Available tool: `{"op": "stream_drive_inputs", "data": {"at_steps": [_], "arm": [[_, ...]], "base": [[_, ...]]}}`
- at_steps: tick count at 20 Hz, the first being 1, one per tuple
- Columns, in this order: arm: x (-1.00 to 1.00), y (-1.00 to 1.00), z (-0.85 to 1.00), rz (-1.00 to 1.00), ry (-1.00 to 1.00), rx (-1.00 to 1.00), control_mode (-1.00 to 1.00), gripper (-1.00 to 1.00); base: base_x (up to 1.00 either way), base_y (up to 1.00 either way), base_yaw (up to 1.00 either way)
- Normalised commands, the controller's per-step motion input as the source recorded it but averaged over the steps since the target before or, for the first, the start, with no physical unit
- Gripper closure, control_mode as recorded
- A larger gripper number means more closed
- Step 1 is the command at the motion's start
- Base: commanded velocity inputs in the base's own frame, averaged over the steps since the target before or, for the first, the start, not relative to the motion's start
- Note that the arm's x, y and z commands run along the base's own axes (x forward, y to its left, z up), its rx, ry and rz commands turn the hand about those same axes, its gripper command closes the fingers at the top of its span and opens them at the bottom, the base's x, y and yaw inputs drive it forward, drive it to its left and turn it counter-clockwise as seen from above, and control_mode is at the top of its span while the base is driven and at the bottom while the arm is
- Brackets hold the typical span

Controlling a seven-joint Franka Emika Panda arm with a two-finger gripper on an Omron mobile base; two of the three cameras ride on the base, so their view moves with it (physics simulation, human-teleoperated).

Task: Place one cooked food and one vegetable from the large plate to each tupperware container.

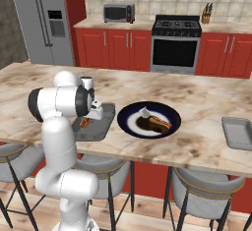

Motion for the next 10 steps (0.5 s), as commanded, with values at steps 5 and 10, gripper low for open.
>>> {"op": "stream_drive_inputs", "data": {"at_steps": [5,10], "arm": [[-0.02,0.00,0.00,0.00,0.00,0.00,-1.00,-1.00],[-0.17,-0.15,0.37,0.00,-0.03,0.00,-1.00,-1.00]], "base": [[0.00,0.00,0.00],[0.00,0.00,0.00]]}}
